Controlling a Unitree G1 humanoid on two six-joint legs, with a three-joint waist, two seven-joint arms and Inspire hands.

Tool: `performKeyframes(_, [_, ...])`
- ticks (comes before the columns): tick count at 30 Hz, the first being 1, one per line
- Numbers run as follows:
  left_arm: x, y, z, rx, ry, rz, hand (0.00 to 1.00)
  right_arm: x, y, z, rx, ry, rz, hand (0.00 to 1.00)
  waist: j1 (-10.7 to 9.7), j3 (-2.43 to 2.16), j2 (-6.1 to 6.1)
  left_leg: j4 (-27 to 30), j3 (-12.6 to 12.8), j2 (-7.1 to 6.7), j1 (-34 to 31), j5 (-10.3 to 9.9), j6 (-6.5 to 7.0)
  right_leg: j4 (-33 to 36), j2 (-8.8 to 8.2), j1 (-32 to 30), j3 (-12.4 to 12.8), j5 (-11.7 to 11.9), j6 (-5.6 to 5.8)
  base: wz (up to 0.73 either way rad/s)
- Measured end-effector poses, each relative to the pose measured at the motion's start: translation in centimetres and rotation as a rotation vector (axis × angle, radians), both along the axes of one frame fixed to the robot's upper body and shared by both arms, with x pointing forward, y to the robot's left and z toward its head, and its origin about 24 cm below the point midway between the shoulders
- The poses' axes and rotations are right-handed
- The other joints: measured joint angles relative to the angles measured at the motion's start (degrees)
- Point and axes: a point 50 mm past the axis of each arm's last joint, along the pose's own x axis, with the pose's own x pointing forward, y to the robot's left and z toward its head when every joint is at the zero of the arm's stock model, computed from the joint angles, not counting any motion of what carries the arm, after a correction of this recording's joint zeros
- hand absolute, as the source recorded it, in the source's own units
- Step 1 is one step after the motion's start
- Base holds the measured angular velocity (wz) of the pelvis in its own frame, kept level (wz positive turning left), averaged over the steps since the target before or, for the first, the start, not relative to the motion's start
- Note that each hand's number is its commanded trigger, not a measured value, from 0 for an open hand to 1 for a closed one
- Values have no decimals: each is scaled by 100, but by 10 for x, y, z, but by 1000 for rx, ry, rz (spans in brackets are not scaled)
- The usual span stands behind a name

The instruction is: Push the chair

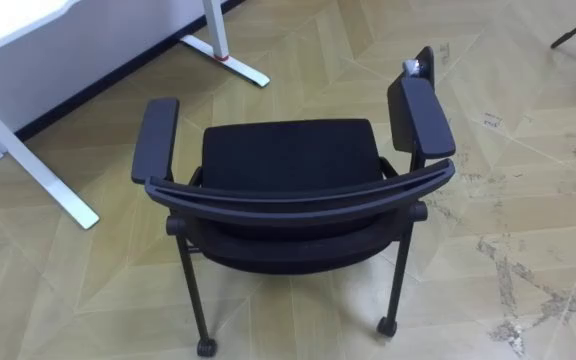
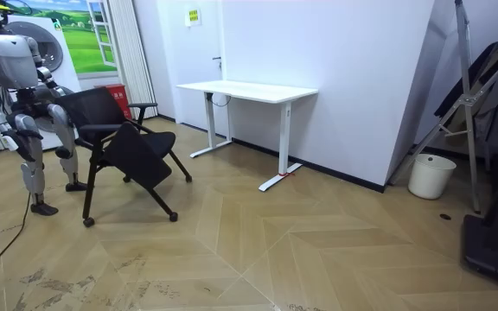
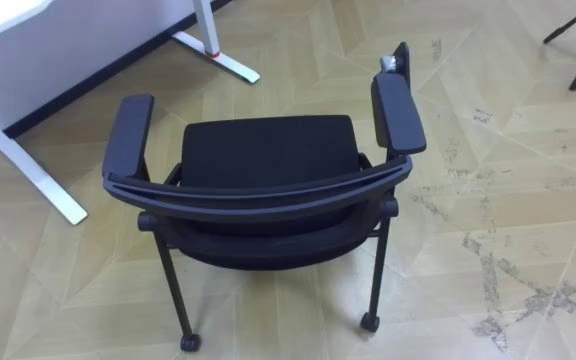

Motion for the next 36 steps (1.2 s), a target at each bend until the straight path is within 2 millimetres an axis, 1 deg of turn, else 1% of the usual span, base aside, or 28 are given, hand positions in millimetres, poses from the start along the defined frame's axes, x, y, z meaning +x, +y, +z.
performKeyframes(6, [-1,1,0,9,1,19,0,-1,1,-1,-2,10,-4,0,17,3,-2,0,9,0,-2,-2,2,8,1,-4,8,0,-1,0])
performKeyframes(8, [-1,1,0,10,1,23,0,-1,0,-1,-7,19,-18,0,-1,1,-1,3,6,-1,-2,-26,40,4,2,2,4,0,1,0])
performKeyframes(13, [-4,2,-1,10,12,50,0,-1,0,-2,-5,39,-31,0,11,-2,-18,4,7,-13,-5,-29,46,1,-6,2,18,-2,4,0])
performKeyframes(20, [-6,-2,-2,16,26,77,0,-2,-3,-2,-49,61,-57,0,7,-14,32,4,7,-15,-4,-29,46,-2,-4,19,11,-3,5,0])
performKeyframes(27, [-8,-2,-3,25,34,97,0,-5,-3,-2,-61,86,-75,0,-8,-8,19,5,5,-15,27,-29,46,2,-3,63,4,-3,5,0])
performKeyframes(28, [-10,-2,-3,28,36,106,0,-5,-4,-2,-63,88,-82,0,-9,-2,9,4,5,-15,52,-30,47,0,-4,86,5,-3,5,0])
performKeyframes(29, [-11,-1,-3,31,38,110,0,-7,-4,-2,-68,92,-88,0,-7,-11,8,5,6,-15,71,-33,51,-2,-4,105,6,-4,7,0])
performKeyframes(31, [-12,0,-3,33,37,120,0,-8,-6,-2,-72,93,-103,0,-3,-12,5,9,7,-15,79,-36,55,-6,-6,115,12,-6,10,0])
performKeyframes(36, [-20,9,-1,75,42,211,0,-13,-8,-2,-69,95,-152,0,-7,-19,44,10,8,-20,105,-39,57,-11,-8,146,15,-9,14,0])
